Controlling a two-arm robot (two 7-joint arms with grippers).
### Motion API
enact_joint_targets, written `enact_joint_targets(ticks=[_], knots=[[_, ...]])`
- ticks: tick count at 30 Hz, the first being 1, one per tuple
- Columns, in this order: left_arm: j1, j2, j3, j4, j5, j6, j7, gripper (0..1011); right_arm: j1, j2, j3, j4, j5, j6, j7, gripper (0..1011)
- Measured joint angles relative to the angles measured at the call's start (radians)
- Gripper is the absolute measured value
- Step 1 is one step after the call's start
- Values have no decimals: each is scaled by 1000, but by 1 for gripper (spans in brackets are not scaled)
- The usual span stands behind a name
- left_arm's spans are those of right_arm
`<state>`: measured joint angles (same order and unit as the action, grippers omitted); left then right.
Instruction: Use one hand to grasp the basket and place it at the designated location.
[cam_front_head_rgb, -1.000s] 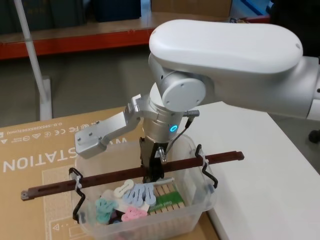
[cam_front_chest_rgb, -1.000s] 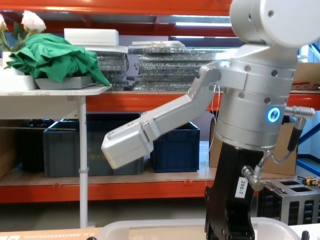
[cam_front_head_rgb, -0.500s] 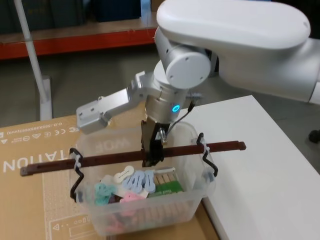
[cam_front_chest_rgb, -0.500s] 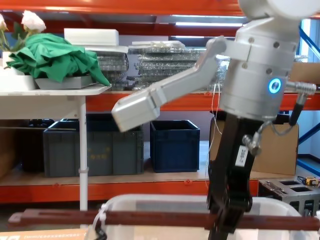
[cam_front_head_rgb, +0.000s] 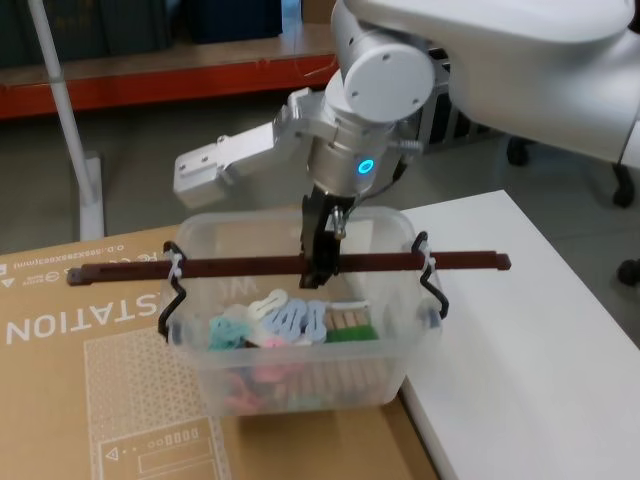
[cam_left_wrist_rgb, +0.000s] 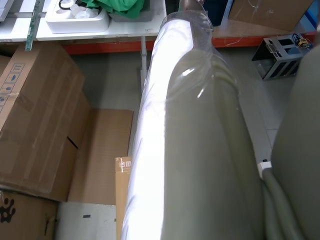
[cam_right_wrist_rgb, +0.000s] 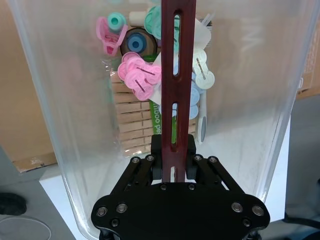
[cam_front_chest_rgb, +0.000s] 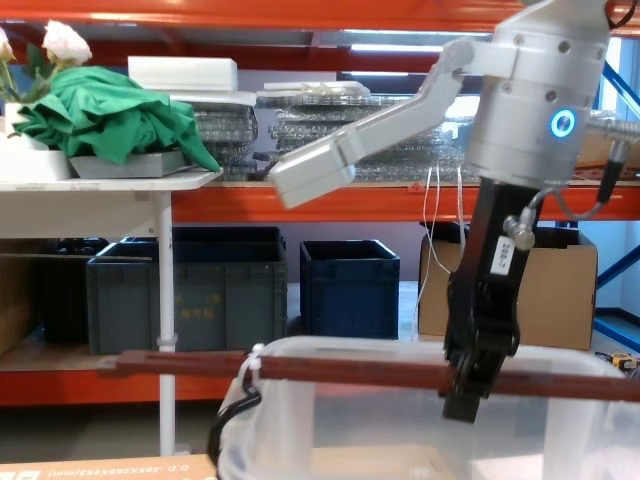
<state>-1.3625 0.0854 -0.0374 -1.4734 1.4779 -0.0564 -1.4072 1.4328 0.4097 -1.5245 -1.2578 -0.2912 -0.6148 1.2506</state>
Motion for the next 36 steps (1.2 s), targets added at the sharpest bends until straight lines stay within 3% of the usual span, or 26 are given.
enact_joint_targets(ticks=[10,36], knots=[[0,0,-1,0,0,0,0,0,19,6,20,77,27,-1,16,240],[0,0,-1,0,0,0,0,0,35,44,124,281,79,87,48,240]])
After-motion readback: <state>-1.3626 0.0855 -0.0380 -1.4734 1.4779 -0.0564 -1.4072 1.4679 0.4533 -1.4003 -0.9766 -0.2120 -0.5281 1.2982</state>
